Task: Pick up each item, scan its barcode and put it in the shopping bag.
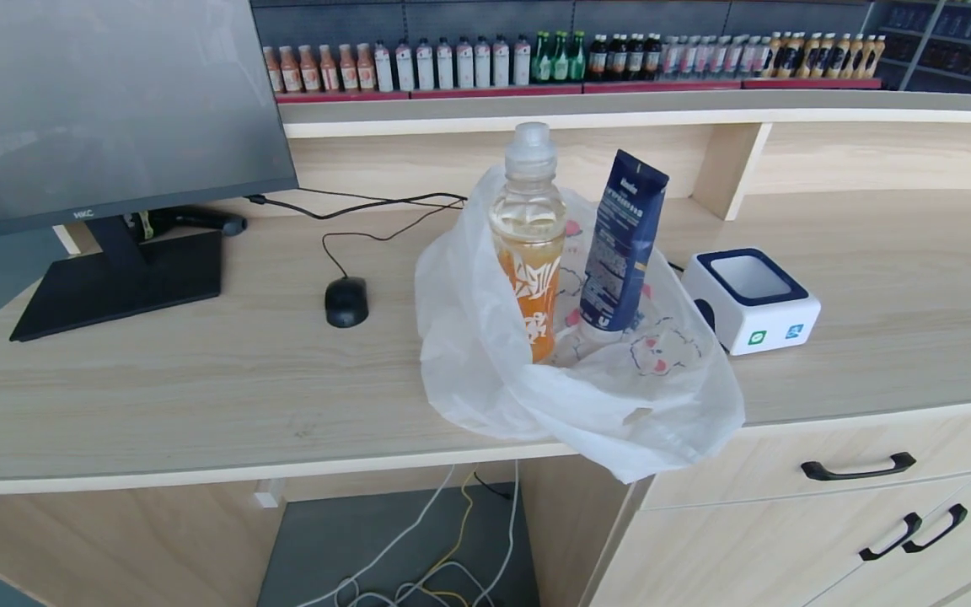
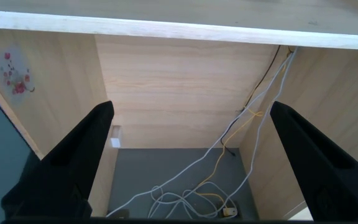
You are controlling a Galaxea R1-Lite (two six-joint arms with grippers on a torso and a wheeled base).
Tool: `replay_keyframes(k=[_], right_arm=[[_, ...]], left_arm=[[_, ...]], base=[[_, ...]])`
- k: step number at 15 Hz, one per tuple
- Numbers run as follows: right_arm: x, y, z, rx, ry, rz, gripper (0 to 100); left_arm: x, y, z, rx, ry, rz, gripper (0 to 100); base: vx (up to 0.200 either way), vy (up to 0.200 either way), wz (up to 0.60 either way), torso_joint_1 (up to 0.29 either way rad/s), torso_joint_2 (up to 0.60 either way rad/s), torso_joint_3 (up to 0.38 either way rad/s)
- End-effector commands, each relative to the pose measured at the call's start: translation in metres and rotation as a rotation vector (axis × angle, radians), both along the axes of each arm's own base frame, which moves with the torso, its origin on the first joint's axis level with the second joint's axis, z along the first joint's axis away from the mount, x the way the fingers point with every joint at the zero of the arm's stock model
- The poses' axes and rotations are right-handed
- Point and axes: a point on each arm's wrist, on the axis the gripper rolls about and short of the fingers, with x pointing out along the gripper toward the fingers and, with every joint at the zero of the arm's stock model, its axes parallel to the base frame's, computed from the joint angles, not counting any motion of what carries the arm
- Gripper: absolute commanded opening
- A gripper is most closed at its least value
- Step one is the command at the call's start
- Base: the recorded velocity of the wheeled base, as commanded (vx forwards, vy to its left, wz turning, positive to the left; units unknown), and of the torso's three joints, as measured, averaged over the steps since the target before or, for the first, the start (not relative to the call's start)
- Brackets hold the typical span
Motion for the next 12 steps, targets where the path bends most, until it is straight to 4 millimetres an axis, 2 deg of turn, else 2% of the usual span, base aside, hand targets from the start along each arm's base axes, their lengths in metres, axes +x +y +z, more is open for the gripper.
replay_keyframes(k=[1,12], right_arm=[[0.0002,0.0001,0.0000,0.000,0.001,-0.001,100],[0.0002,0.0001,0.0000,0.000,0.001,-0.001,100]], left_arm=[[0.0000,0.0000,-0.0001,0.000,0.000,0.000,100],[0.0000,0.0000,-0.0001,-0.003,0.000,0.000,100]], base=[[0.000,-0.200,0.00,-0.002,0.00,0.002],[0.000,-0.200,0.00,0.004,0.00,0.002]])
